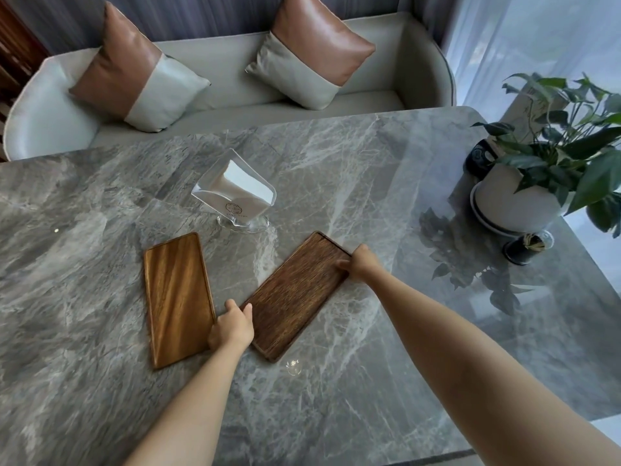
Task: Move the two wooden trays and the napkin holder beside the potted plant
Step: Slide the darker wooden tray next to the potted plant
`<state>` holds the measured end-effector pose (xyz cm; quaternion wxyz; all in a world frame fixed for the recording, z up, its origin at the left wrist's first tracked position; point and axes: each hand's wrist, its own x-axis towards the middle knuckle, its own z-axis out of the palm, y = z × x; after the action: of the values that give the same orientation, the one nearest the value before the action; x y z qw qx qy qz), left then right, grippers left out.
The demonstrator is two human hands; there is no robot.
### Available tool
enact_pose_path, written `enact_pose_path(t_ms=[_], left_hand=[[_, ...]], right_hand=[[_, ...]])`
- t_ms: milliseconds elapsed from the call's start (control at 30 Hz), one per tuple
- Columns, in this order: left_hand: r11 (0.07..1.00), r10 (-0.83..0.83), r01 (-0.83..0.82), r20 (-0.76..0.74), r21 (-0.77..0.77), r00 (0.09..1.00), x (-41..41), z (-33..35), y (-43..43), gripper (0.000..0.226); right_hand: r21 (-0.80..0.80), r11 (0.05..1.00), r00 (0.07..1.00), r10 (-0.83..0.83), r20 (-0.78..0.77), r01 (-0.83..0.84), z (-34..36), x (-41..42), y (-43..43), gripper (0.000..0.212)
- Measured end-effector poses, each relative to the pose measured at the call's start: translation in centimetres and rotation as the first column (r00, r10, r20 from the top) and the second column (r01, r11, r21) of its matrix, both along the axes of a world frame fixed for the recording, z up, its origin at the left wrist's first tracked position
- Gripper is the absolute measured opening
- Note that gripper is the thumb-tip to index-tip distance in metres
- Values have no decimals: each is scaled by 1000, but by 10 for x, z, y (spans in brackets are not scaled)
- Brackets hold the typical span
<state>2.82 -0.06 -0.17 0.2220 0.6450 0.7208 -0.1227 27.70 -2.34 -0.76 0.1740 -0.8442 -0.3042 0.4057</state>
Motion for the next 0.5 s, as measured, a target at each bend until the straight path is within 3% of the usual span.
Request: enact_pose_path(t_ms=[167, 300, 500], left_hand=[[1000, -5, 5, 13, 21, 1000, 11, 0, 2, 44], [999, -24, 22, 38, 46, 999, 34, 5, 6, 44], [991, -106, 93, 152, 94, 983, 85, 13, 18, 45]], right_hand=[[-9, 999, 999, -40, 22, 41, -1, 12, -19, 35], [21, 995, 995, -98, 5, 98, 1, 31, -42, 46], [62, 966, 967, -247, -63, 250, 17, 67, -80, 46]])
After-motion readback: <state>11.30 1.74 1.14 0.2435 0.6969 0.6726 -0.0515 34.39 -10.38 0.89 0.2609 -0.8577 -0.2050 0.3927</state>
